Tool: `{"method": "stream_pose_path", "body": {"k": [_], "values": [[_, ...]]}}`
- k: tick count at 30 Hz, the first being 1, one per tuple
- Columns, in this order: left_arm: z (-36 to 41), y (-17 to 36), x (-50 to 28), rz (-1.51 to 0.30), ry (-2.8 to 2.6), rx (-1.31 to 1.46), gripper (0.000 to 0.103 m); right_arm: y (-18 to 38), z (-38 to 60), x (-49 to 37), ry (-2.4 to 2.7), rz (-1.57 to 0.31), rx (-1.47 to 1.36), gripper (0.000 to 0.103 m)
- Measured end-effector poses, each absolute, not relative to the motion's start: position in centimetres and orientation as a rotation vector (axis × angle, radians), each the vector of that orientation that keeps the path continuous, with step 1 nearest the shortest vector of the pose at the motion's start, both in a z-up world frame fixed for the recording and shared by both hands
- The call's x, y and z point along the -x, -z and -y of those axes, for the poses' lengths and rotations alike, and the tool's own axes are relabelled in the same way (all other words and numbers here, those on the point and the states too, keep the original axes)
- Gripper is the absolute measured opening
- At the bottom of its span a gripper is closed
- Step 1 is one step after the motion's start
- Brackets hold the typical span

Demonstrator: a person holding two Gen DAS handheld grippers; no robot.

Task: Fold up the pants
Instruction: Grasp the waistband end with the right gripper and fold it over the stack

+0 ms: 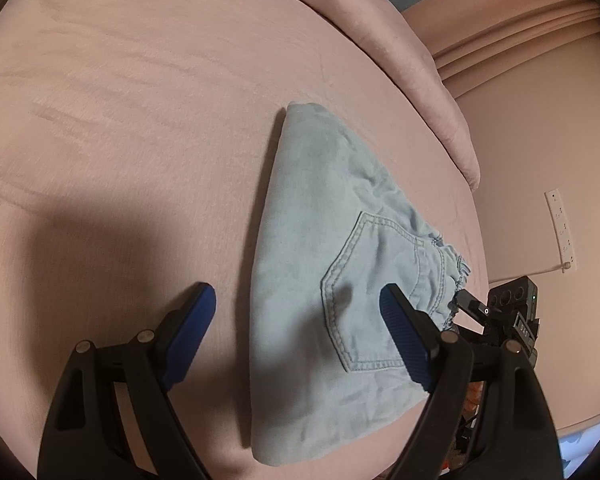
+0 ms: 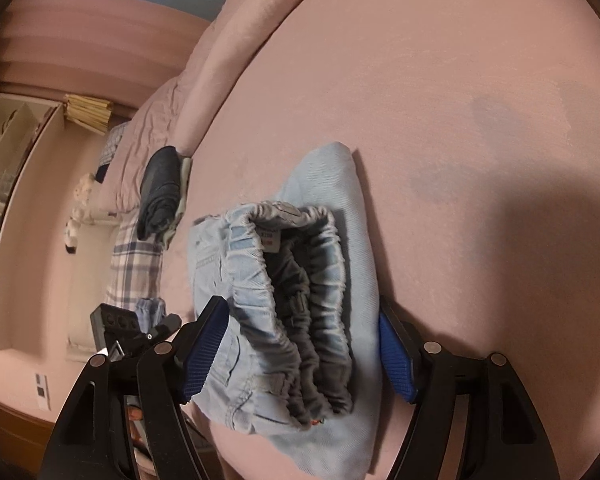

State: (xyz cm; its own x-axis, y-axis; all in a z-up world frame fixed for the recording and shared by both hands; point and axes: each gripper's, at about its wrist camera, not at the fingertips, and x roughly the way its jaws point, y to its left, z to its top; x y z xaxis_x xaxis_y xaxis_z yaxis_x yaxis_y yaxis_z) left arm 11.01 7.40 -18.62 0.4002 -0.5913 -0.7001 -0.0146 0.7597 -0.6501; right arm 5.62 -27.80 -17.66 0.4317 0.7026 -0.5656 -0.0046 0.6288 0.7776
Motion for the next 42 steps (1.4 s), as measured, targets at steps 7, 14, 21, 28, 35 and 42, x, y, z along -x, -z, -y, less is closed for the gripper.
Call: {"method": "stream_pose_path", "body": {"k": [7,14,21,28,35,42], "values": [[-6.6,18.5,-11.3,-1.114,0.452,0.633,0.084,17.5,27.2,-5.9,-0.520,-1.036,-0.763,0.074],[-5.2,18.6,-11.6,-1.128,0.487,0.599,0.083,17.5,26.7,-6.3,-0.523,-1.037,-0.750,0.074],[-4.9,18.5,-11.7,-1.133,0.503,0.589,0.083,17.5,26.5,-6.7,-0.532,-1.040,-0.745,0.075],[-3.4,18.4,-11.7,-1.140,0.513,0.562,0.085,17.4,25.9,-7.3,-0.542,-1.044,-0.721,0.076],[-3.0,18.3,-11.9,-1.147,0.517,0.545,0.085,17.4,25.5,-7.6,-0.544,-1.046,-0.712,0.076],[-1.9,18.2,-12.0,-1.151,0.501,0.516,0.085,17.3,24.8,-7.8,-0.542,-1.048,-0.678,0.080]]}}
